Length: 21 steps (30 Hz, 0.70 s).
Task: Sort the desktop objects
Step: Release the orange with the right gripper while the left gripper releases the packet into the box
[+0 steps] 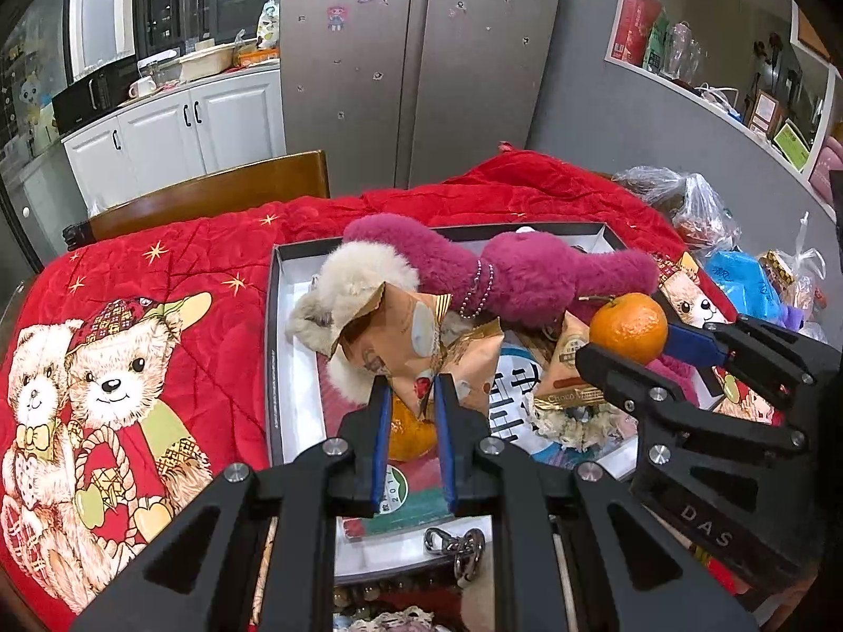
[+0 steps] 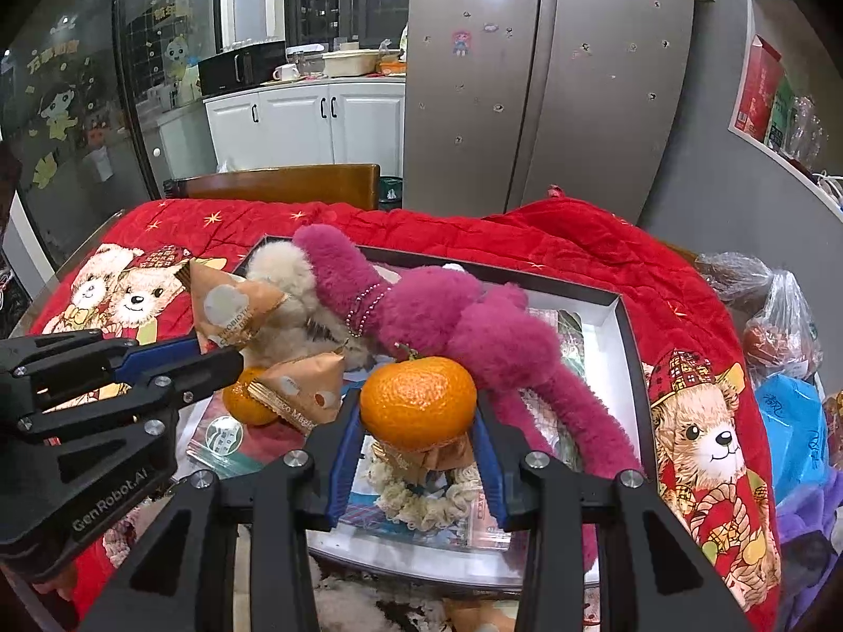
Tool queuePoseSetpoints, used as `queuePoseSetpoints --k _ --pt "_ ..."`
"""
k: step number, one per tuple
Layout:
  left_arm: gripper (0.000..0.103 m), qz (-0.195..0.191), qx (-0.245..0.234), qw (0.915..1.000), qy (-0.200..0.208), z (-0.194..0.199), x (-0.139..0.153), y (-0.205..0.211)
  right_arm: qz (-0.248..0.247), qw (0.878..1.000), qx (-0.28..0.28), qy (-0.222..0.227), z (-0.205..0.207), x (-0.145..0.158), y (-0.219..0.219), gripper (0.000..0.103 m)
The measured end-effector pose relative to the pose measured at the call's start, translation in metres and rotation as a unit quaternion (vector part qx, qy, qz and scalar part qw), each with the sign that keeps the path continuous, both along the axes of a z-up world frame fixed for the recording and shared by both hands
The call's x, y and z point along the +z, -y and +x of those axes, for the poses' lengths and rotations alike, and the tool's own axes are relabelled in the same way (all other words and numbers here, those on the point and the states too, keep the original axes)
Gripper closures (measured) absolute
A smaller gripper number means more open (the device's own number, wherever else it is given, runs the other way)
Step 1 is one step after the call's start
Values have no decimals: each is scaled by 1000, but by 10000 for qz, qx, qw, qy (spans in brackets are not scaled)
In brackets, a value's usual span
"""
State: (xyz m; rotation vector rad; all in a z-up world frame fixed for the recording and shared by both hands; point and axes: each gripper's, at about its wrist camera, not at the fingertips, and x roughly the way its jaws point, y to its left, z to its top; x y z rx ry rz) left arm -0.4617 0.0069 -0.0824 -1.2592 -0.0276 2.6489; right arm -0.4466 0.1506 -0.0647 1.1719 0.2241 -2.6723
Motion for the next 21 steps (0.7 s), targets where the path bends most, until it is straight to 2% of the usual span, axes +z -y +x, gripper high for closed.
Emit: queuePoseSetpoints --k 5,7,8,9,10,12,14,21 --pt "86 -24 -8 10000 4 -1 0 0 107 9999 -11 -60 1 1 2 63" --pt "79 -182 -34 9998 5 -1 0 -2 53 10000 -7 -36 1 1 1 63" --pt "73 -264 -50 9996 8 -1 0 -2 -5 10000 -22 -10 0 1 1 63" --pt "55 -360 -52 9993 -21 -1 1 -3 -53 10000 -47 -2 0 2 0 62" --pt "43 -401 -15 9992 -75 0 2 -2 -87 9999 -106 7 -1 3 -2 60" --pt "39 -483 147 9985 -210 1 5 1 -127 9997 -186 -8 -1 5 -4 52" --pt "33 -423 150 9989 -142 0 5 4 -122 9996 -261 -69 1 8 -6 41" --pt "31 -539 161 9983 -131 0 4 2 -3 9993 -316 -180 4 15 -5 39"
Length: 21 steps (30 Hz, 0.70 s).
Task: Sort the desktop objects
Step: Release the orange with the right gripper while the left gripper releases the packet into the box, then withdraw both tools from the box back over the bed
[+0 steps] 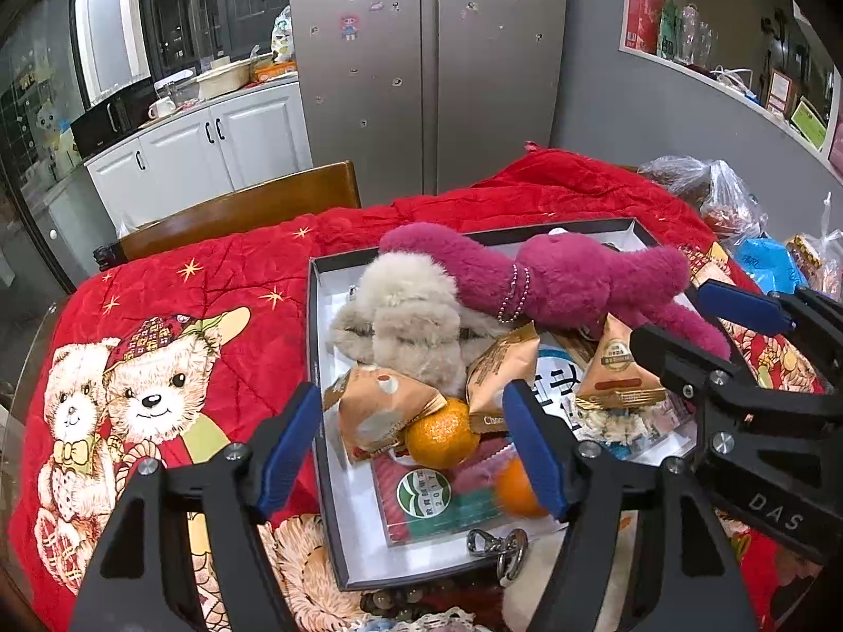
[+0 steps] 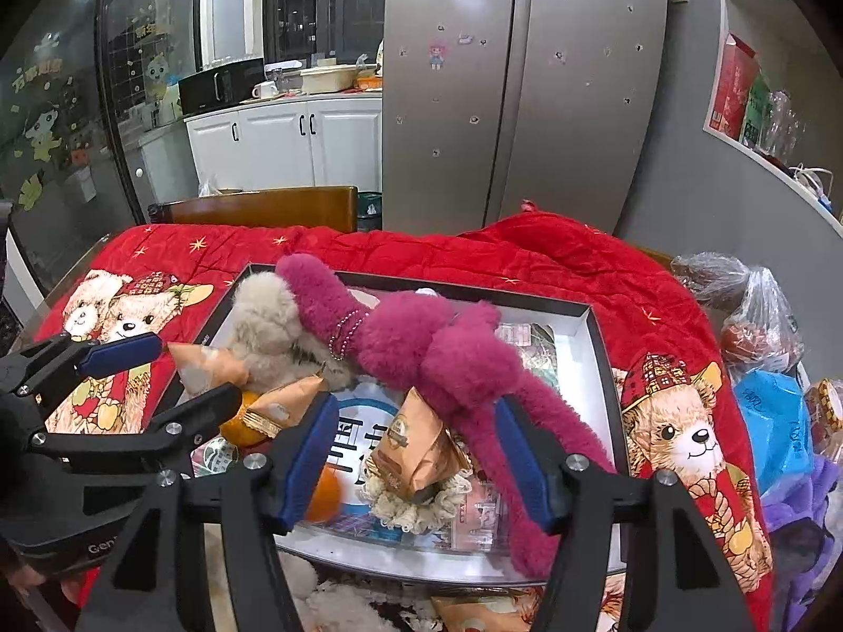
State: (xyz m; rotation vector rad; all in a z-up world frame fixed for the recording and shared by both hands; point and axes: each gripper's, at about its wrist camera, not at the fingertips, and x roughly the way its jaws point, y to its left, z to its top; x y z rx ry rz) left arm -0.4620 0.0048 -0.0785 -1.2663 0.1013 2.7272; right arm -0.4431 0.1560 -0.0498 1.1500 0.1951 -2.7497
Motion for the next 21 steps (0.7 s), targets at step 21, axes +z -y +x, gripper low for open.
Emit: queuePoseSetpoints --k 21 --pt "31 101 49 9999 -75 5 9 4 55 9999 96 -56 11 10 7 39"
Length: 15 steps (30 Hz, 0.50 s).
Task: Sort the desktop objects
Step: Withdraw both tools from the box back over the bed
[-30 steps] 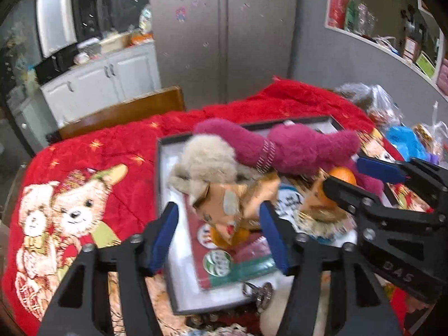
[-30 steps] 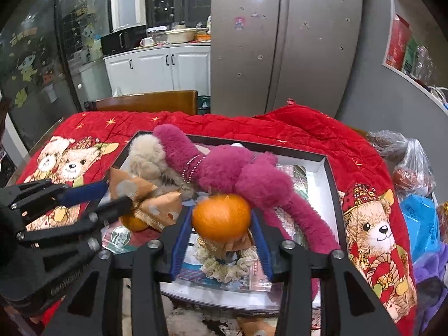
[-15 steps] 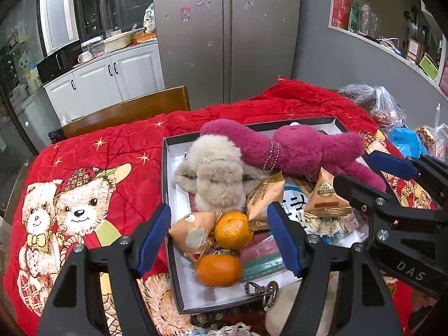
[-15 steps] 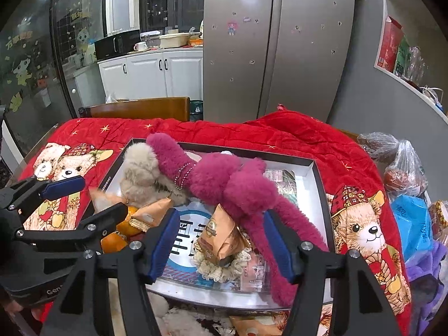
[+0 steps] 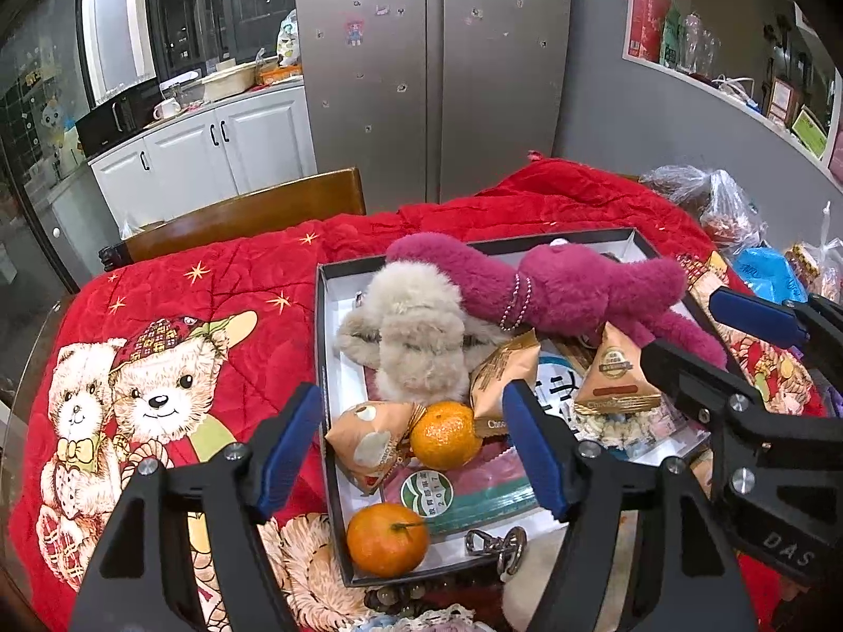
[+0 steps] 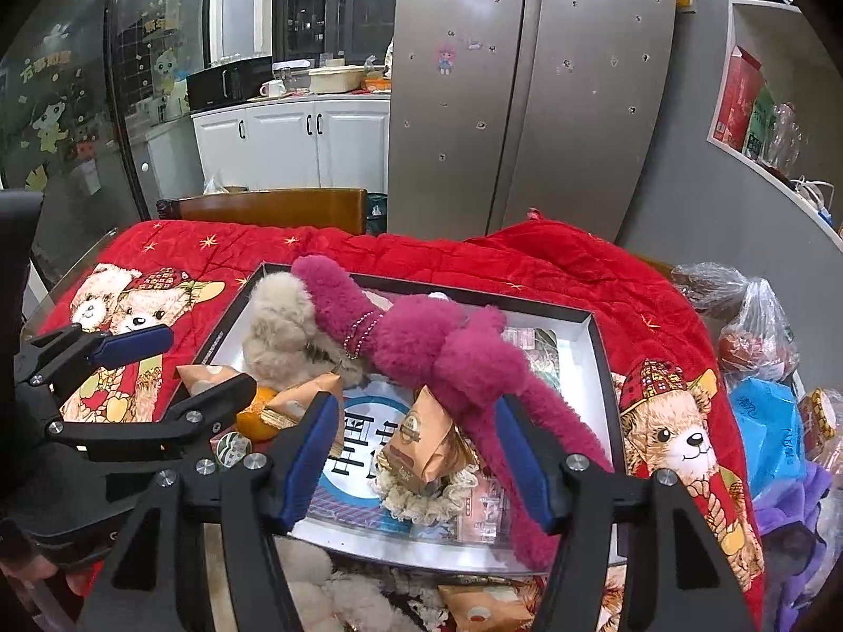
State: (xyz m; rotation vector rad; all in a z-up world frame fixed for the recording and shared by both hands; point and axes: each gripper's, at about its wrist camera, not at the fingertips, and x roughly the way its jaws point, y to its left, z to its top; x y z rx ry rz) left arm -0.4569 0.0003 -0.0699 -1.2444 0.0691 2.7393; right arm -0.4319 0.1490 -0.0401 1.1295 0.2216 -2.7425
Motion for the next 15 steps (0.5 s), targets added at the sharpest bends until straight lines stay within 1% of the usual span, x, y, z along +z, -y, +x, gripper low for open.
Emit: queuePoseSetpoints --k 2,6,11,15 --pt "31 60 31 10000 -19 3 5 1 30 10000 7 -75 4 5 1 39" --pt "31 -5 100 9998 -196 16 24 2 94 9996 20 -274 16 19 4 39" --pt "31 270 50 9991 -323 41 47 6 57 9985 27 -550 34 41 4 39" --pt "31 342 10 9985 -434 64 66 10 14 9976 41 -694 53 57 4 39"
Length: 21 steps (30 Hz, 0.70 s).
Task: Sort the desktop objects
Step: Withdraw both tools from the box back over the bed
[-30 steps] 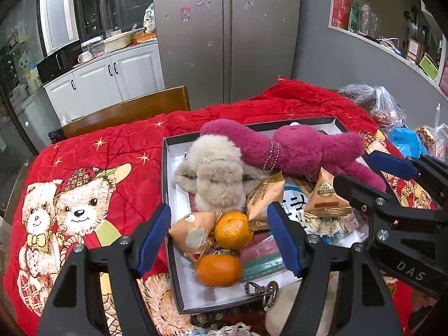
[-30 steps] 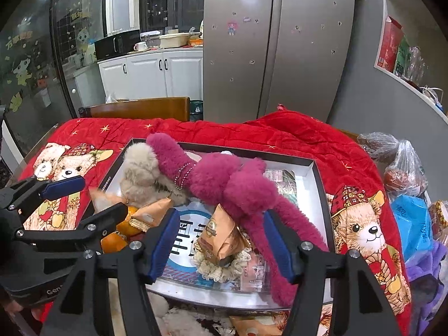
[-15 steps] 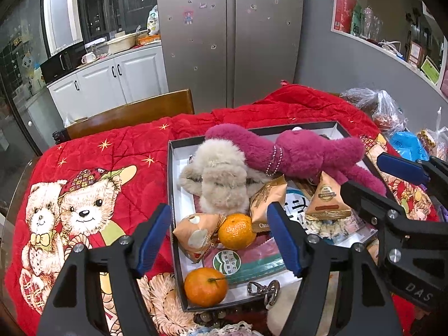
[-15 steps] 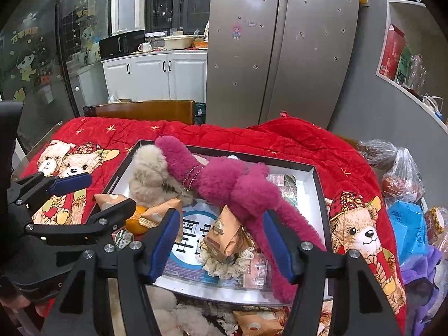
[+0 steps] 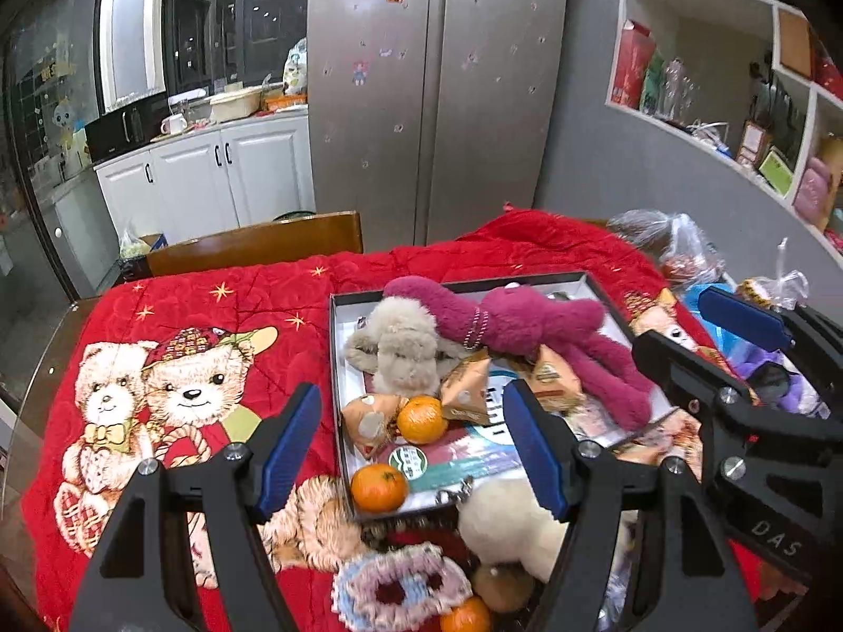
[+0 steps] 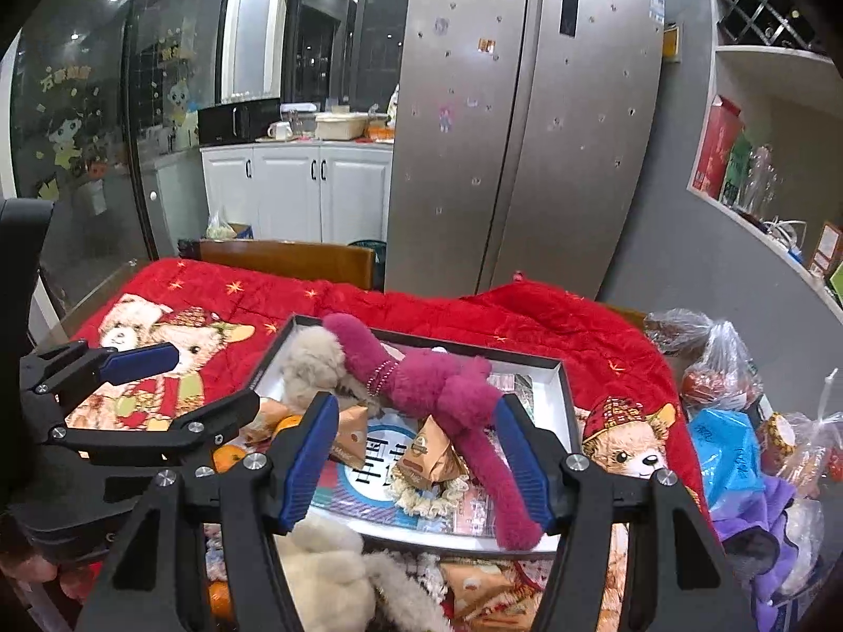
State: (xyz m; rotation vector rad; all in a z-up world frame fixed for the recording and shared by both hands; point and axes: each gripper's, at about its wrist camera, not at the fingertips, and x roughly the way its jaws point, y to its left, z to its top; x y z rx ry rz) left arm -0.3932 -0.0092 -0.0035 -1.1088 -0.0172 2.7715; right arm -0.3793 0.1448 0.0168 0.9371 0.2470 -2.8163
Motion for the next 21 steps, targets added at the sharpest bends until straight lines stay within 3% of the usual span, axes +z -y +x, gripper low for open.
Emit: queuePoseSetpoints --k 5,8,11,15,21 --pt "26 9 -89 9995 -297 45 29 4 12 9998 0 -181 34 20 -1 38" --pt "16 -92 -58 9986 -525 77 42 9 34 9992 -61 -395 61 35 -3 26" --pt "15 -138 -147 9976 -664 110 46 13 78 9981 -43 -609 89 45 -2 25" --pt "15 -430 -111 9964 -718 150 37 10 99 9970 -4 -770 125 50 -1 24" --pt "14 -361 -346 9962 -714 187 -5 1 104 9966 175 -795 165 34 -4 22"
